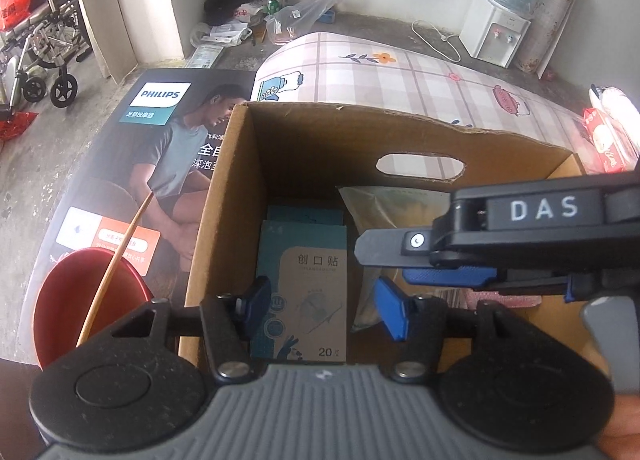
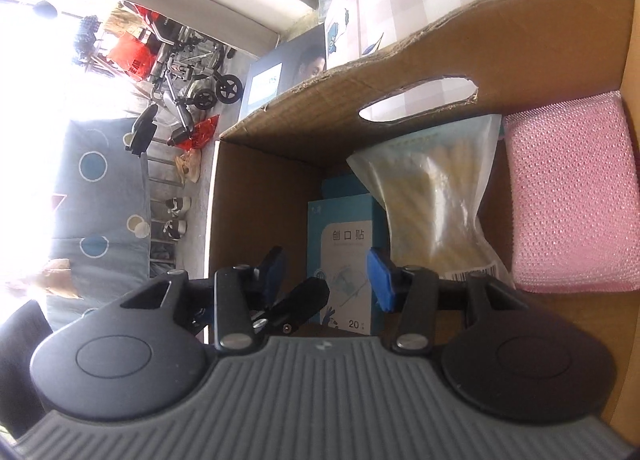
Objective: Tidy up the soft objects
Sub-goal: 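Open the left gripper to release the bandage box beside the swab bag, then lift the left gripper out of the cardboard box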
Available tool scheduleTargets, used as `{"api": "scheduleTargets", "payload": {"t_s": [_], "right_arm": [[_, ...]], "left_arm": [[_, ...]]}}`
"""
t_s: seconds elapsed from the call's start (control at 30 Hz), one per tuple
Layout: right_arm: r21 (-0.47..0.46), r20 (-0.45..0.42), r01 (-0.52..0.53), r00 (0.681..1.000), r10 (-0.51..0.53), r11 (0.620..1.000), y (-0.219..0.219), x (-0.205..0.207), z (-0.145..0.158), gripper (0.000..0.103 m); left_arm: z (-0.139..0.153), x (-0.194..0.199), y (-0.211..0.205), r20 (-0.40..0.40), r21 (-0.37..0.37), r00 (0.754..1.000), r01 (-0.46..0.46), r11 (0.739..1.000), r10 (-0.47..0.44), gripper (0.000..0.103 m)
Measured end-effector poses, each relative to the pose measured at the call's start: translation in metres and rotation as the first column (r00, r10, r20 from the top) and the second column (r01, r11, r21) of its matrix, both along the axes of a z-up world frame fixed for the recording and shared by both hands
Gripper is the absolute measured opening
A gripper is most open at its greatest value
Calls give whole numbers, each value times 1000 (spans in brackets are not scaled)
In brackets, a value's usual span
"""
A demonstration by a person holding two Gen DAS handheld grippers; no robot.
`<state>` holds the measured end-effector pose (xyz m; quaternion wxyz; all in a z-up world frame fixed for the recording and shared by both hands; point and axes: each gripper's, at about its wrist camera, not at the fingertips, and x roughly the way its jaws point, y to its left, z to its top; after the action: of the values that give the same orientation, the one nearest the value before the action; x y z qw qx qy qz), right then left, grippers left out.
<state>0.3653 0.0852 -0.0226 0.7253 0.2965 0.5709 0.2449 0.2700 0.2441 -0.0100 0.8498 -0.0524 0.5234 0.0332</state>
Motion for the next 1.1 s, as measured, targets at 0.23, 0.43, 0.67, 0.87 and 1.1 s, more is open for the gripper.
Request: {"api": "scheduleTargets", "payload": {"t_s": [0.23, 0.43, 0.67, 0.87, 1.1], "right_arm": [[82, 58, -20, 998, 15, 996, -40, -37, 37, 45], [162, 103, -21, 995, 4, 987, -82, -90, 59, 46], [219, 155, 45, 985, -80, 975, -138, -150, 67, 50], [234, 202, 125, 964, -174, 964, -182, -191, 67, 54], [232, 254, 229, 924, -286, 945, -236, -245, 58, 57]], "left_arm": [[4, -23, -5, -59, -42, 998, 28, 999, -30, 58], [5, -35, -14, -77, -82, 997, 19, 996, -25, 58], [31, -53, -48, -8, -127, 997, 74, 989, -76, 61], [52, -67, -92, 55, -138, 986, 163, 977, -157, 64], [67, -85, -151, 117, -151, 958, 278, 949, -263, 66]]}}
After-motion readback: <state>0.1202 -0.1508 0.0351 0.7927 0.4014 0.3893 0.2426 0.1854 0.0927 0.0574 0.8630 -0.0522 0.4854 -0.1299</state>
